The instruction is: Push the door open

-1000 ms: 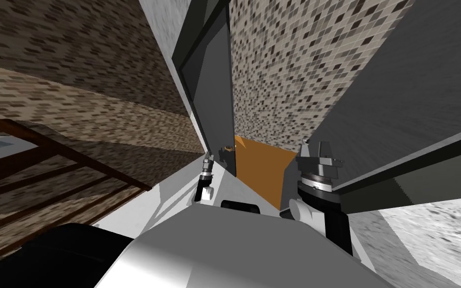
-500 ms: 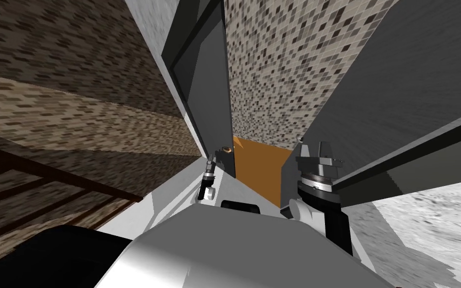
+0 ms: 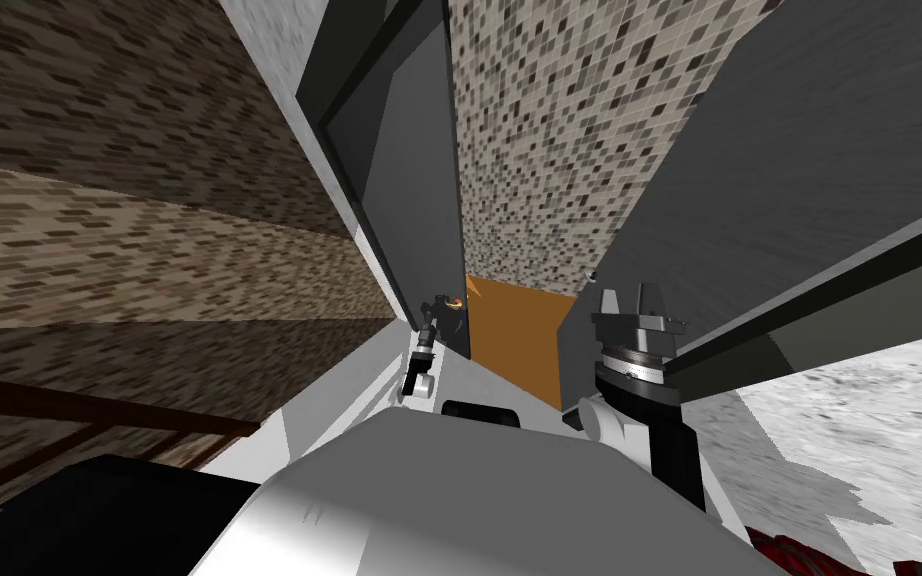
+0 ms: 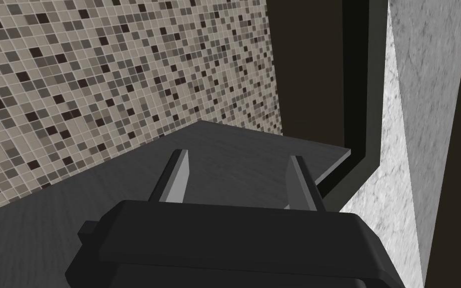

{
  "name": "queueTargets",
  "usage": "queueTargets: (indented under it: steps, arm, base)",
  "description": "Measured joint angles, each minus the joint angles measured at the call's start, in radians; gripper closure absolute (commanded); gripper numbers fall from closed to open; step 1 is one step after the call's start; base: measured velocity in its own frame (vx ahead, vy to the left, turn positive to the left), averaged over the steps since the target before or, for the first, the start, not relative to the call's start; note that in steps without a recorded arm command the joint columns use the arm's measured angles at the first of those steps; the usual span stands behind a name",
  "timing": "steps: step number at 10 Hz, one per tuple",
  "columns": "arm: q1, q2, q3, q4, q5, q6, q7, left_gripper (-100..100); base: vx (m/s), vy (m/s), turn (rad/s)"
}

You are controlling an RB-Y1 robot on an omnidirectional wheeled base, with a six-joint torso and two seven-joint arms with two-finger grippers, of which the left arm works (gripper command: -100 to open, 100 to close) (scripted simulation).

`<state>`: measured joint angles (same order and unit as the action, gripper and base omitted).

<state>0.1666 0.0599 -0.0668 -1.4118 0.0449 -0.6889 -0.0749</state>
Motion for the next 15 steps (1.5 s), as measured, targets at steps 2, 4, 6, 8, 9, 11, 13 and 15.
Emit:
queueTargets:
  steps: [2,4,6,8,9,11,13,15]
  arm:
    - [-0.015,-0.006,-0.005,0.058,-0.002,-0.008,0.0,-100]
    - [-0.036,-0.003,-0.005,0.107,0.0,-0.01,0.007,-100]
    - [-0.059,-0.003,-0.005,0.171,0.0,-0.021,0.013,-100]
    - [-0.096,-0.012,-0.006,0.258,0.0,-0.037,0.014,-100]
    - [-0.105,-0.014,-0.008,0.284,0.0,-0.035,0.016,-100]
    - [-0.13,-0.02,-0.009,0.347,0.0,-0.036,0.02,-100]
    - [-0.15,-0.025,-0.012,0.408,-0.001,-0.045,0.024,-100]
    - [-0.165,-0.037,-0.015,0.445,-0.002,-0.037,0.024,-100]
  base:
    - [0.026,0.099,-0.176]
    - [0.02,0.089,-0.094]
    - [0.027,0.119,-0.186]
    - [0.035,0.141,-0.167]
    - [0.025,0.127,-0.167]
    - [0.017,0.141,-0.162]
    - [0.016,0.134,-0.138]
    - [0.018,0.089,-0.089]
